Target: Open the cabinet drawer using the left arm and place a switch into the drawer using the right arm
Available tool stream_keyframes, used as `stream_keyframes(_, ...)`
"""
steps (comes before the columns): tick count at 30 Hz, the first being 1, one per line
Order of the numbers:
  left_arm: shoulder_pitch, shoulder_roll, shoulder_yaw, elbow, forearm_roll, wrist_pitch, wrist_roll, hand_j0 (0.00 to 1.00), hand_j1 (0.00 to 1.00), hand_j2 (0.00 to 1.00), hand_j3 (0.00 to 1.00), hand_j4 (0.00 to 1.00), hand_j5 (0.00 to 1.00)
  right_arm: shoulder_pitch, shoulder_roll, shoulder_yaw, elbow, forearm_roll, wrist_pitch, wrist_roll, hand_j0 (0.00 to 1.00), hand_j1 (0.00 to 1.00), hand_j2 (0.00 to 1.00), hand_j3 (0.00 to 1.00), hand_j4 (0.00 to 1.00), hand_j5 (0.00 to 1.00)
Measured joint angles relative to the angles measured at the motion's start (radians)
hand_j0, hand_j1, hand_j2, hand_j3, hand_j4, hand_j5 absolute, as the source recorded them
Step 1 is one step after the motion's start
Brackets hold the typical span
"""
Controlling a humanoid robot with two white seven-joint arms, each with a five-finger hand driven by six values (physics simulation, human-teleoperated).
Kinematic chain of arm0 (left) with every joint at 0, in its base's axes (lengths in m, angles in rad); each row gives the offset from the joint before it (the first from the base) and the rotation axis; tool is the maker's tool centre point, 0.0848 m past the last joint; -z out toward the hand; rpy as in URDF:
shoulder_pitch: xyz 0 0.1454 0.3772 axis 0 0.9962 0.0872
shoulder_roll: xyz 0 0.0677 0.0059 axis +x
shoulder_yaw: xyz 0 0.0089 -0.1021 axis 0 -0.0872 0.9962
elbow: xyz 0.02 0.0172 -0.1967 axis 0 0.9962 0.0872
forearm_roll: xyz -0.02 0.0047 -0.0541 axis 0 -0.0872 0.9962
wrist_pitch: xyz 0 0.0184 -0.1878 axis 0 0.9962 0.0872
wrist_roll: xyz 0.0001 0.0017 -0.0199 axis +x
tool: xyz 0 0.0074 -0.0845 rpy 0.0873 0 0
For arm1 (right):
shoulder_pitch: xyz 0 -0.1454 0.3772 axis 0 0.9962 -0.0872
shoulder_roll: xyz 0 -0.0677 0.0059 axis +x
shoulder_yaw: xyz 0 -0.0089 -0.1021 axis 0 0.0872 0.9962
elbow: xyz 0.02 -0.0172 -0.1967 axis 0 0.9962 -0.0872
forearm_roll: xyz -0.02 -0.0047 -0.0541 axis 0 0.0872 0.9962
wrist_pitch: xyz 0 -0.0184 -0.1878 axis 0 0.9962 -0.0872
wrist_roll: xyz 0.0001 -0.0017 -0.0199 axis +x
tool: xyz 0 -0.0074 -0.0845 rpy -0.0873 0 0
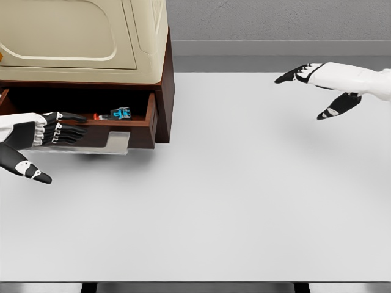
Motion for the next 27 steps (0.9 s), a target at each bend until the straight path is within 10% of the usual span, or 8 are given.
stream_keyframes(27,-0.012,0.012,0.024,0.008,-0.102,-0.001,0.005,1.0,1.0,1.0,1.0,1.0,1.0,0.003,0.043,0.005,0.005,0.001,0.0,0.0,1.0,1.0,1.0,1.0,1.0,1.0)
